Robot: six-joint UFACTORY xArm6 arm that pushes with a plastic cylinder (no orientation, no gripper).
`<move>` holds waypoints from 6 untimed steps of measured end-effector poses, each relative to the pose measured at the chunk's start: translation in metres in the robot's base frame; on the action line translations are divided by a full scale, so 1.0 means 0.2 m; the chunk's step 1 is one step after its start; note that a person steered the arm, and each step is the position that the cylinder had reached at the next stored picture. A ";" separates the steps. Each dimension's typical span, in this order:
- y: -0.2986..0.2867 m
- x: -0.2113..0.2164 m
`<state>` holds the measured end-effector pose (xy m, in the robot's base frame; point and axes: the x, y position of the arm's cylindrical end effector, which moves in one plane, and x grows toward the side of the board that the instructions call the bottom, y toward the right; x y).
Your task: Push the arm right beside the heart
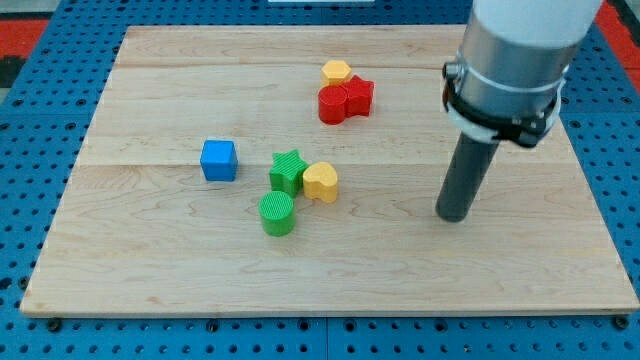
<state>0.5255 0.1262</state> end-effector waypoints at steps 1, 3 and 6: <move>-0.21 0.08; -0.47 -0.18; -0.42 -0.33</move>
